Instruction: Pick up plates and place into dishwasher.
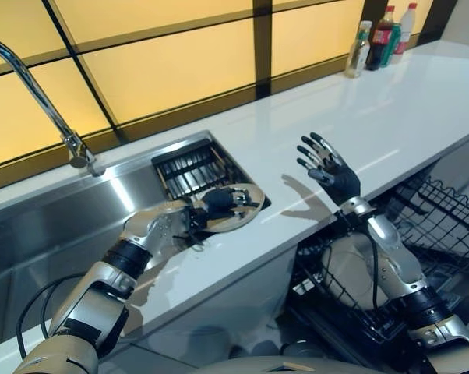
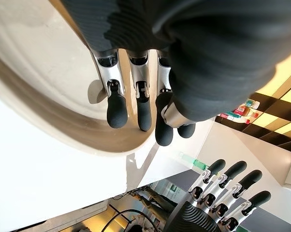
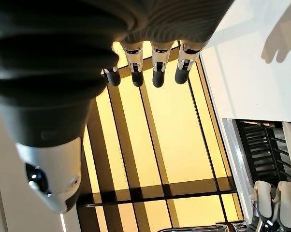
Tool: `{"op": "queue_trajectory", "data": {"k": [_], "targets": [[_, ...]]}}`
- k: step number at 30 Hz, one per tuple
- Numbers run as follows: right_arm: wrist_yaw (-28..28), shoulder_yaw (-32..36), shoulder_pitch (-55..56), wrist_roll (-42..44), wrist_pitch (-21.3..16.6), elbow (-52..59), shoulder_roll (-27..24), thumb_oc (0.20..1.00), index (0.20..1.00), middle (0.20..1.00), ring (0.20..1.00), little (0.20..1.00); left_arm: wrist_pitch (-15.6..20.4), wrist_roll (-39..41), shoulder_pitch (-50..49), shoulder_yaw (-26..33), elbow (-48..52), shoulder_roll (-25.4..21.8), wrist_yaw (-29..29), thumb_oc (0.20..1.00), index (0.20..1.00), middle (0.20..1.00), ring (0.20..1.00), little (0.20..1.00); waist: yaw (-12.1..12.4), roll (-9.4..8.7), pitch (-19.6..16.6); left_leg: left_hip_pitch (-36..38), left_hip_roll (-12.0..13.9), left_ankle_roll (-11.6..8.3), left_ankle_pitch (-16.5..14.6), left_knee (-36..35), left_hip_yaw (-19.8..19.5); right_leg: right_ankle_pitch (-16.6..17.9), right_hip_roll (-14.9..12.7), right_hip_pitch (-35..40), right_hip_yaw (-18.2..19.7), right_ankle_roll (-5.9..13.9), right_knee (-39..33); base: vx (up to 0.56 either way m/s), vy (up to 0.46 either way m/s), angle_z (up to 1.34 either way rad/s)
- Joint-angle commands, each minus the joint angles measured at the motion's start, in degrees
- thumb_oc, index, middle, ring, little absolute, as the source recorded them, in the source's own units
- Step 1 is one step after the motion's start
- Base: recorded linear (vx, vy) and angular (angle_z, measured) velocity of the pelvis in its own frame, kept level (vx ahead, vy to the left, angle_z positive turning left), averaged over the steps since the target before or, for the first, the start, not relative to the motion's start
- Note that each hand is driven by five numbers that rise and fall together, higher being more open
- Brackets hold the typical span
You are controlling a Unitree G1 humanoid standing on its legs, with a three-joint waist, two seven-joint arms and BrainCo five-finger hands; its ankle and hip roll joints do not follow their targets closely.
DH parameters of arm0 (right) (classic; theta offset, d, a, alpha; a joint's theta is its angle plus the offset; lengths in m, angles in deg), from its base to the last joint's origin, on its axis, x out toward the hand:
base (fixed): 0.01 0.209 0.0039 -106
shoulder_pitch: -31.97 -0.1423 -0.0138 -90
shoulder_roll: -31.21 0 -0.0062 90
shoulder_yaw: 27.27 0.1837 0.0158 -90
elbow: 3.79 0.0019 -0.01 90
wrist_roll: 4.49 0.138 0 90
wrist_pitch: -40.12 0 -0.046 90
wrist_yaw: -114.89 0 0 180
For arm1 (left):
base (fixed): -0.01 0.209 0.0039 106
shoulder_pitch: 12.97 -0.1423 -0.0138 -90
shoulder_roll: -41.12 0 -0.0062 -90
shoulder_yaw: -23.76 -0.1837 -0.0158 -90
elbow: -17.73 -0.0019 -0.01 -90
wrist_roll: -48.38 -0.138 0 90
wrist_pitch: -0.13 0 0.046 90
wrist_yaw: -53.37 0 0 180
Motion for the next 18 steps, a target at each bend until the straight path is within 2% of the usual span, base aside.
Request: {"op": "queue_trajectory", "data": {"k": [1,5,10,15,18], "targets": [[-0.6,4.5,0.0,1.3,-2.5,5.0,-1.1,1.000,1.000,1.000,1.000,1.000,2.7,-2.8,-2.1,-1.7,2.7,0.2,-1.6,1.000,1.000,1.000,1.000,1.000,-1.1,-1.32,0.7,-6.7,-2.2,4.70,-6.6,10.2,-3.8,1.9,-1.1,-1.8,-2.7,4.01,1.0,0.00,0.000,0.00],[-0.9,5.1,0.7,1.0,-2.5,4.8,-0.9,1.000,1.000,1.000,1.000,1.000,4.5,-0.2,-1.4,0.7,4.8,0.0,-5.0,1.000,1.000,1.000,1.000,1.000,-0.9,-1.42,0.4,-6.8,-2.4,4.77,-6.7,10.4,-4.1,1.8,-1.1,-1.9,-2.7,3.94,1.2,0.02,0.010,0.01],[-1.7,6.9,2.2,0.8,-1.8,5.3,-0.4,1.000,1.000,1.000,1.000,1.000,7.0,-9.3,-0.5,2.5,6.8,-1.5,-8.4,1.000,1.000,1.000,1.000,1.000,-0.8,-1.56,0.3,-6.8,-2.5,4.90,-6.7,10.4,-4.3,1.7,-1.0,-2.0,-2.9,3.99,1.3,0.00,0.000,0.00],[-2.6,8.6,3.7,1.1,-1.6,5.5,0.0,1.000,1.000,1.000,1.000,1.000,9.1,-16.4,0.5,4.5,8.4,-3.6,-8.8,1.000,1.000,1.000,1.000,1.000,-0.5,-1.67,0.2,-7.1,-2.7,5.02,-6.7,10.7,-4.8,1.5,-0.9,-2.0,-3.1,3.88,1.5,0.00,0.000,0.00],[-2.9,9.6,4.4,0.9,-1.5,5.5,0.3,1.000,1.000,1.000,1.000,1.000,9.5,-18.0,1.4,5.0,10.0,-4.8,-9.5,1.000,1.000,1.000,1.000,1.000,-0.3,-1.72,0.2,-7.2,-2.8,5.01,-6.7,10.7,-5.1,1.3,-0.9,-1.9,-3.2,3.86,1.4,0.00,0.000,0.00]]}}
